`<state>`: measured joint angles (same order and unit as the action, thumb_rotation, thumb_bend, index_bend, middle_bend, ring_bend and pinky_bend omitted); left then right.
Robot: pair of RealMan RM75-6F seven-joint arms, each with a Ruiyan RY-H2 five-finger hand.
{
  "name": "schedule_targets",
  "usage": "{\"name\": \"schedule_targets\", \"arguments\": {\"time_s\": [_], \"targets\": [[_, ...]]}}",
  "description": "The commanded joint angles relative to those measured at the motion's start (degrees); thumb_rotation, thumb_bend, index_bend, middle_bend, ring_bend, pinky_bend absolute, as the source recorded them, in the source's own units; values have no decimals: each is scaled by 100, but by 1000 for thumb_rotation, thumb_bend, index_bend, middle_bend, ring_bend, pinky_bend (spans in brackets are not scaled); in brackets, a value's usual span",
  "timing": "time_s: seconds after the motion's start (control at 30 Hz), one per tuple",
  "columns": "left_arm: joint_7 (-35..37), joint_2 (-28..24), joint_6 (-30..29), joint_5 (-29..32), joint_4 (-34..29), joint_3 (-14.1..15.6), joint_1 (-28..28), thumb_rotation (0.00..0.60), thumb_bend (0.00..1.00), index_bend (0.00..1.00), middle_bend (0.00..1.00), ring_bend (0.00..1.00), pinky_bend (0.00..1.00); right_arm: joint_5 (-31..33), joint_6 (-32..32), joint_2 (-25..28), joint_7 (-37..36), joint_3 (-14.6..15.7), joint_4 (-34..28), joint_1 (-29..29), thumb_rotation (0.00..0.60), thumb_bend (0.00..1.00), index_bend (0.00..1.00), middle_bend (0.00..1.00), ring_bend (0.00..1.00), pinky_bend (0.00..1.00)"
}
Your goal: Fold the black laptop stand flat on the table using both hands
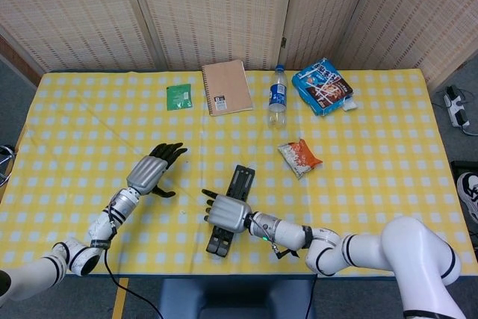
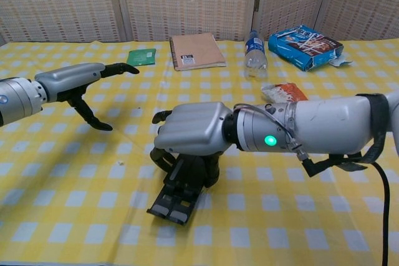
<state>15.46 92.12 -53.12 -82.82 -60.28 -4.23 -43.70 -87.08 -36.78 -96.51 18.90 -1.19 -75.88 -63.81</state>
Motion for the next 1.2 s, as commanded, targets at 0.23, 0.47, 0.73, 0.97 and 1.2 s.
{"name": "schedule_targets", "arguments": {"time_s": [0.23, 0.47, 0.73, 0.97, 1.2], "targets": [[-44, -42, -6, 17, -54, -24, 15, 600, 143, 16, 43, 0, 0, -385, -314, -5, -430, 61, -4, 19, 600, 157, 610, 517, 366, 101], [-135, -141, -61, 41, -159, -45, 60, 600, 143, 16, 43, 0, 0, -279, -152, -8, -306, 75, -16, 23, 600, 158, 275, 250, 196, 50], [-336, -345, -251, 119, -372, -84, 210, 600, 147, 16, 43, 0, 0, 201, -660, 542, 445, -24, -877, 508, 600, 157, 0, 0, 9, 0], [-847, -630, -595, 385, -658, -190, 504, 600, 192, 61, 43, 0, 0, 497, -2037, 1549, 1069, 151, -1962, 1546, 600, 158, 0, 118, 128, 9], [-1630, -1071, -1176, 750, -1172, -214, 1052, 600, 208, 126, 43, 0, 0, 591, -3566, 2679, 1205, 569, -2761, 2845, 600, 157, 76, 171, 172, 37]]}}
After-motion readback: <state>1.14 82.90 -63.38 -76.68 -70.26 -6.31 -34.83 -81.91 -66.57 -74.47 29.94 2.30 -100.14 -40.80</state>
